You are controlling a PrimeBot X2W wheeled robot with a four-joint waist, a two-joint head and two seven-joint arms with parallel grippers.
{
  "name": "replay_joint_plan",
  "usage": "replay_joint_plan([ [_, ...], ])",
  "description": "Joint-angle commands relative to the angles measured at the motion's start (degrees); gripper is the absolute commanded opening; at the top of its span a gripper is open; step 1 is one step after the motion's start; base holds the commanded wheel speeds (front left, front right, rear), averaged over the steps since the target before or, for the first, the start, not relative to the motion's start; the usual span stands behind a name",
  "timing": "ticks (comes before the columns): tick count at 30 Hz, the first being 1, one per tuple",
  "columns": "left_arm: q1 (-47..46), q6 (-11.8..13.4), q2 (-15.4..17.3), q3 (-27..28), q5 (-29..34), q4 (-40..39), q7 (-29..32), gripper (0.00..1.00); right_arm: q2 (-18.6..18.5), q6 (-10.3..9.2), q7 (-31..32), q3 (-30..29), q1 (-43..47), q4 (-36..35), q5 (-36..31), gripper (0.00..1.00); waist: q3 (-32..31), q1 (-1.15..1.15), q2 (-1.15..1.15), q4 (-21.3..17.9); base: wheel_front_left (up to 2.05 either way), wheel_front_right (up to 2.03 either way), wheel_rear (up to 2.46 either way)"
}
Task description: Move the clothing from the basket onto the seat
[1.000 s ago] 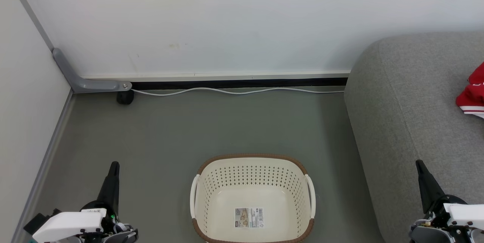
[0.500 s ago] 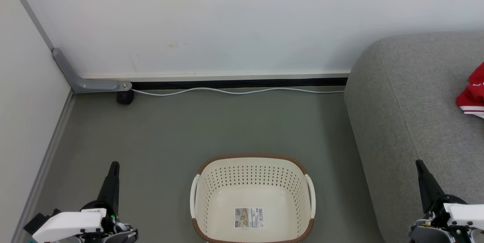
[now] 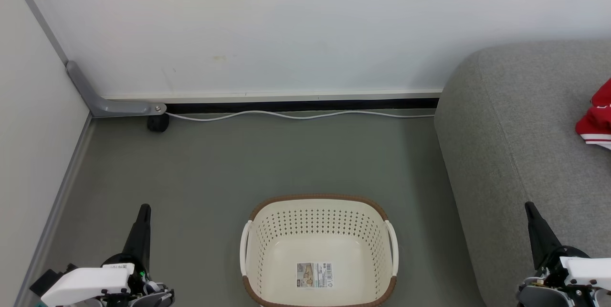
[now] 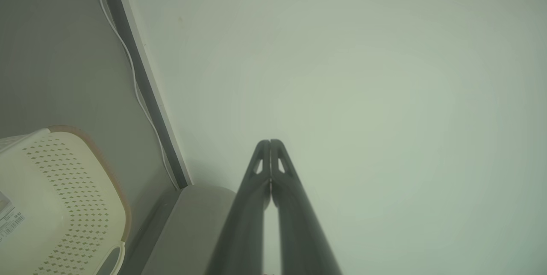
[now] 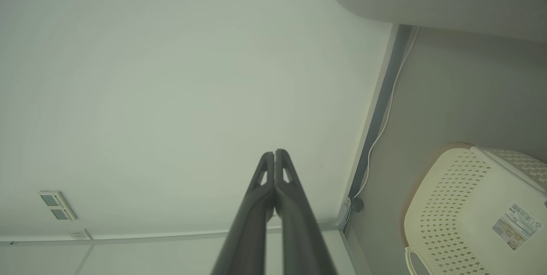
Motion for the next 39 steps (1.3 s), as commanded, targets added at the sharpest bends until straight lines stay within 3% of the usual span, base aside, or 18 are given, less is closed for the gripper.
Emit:
replay_joint_plan([
  [1, -3.3, -0.4, 1.0, 1.9, -0.2, -1.6, 0.4, 0.00, -0.6, 0.25, 0.5, 1.0, -2.5, -1.8, 0.6, 0.00, 0.0, 0.00, 0.00, 0.0, 0.00, 0.00, 0.00],
  [39, -3.3, -0.4, 1.0, 1.9, -0.2, -1.6, 0.4, 0.00, -0.6, 0.25, 0.5, 1.0, -2.5, -1.8, 0.6, 0.00, 0.0, 0.00, 0.00, 0.0, 0.00, 0.00, 0.00],
])
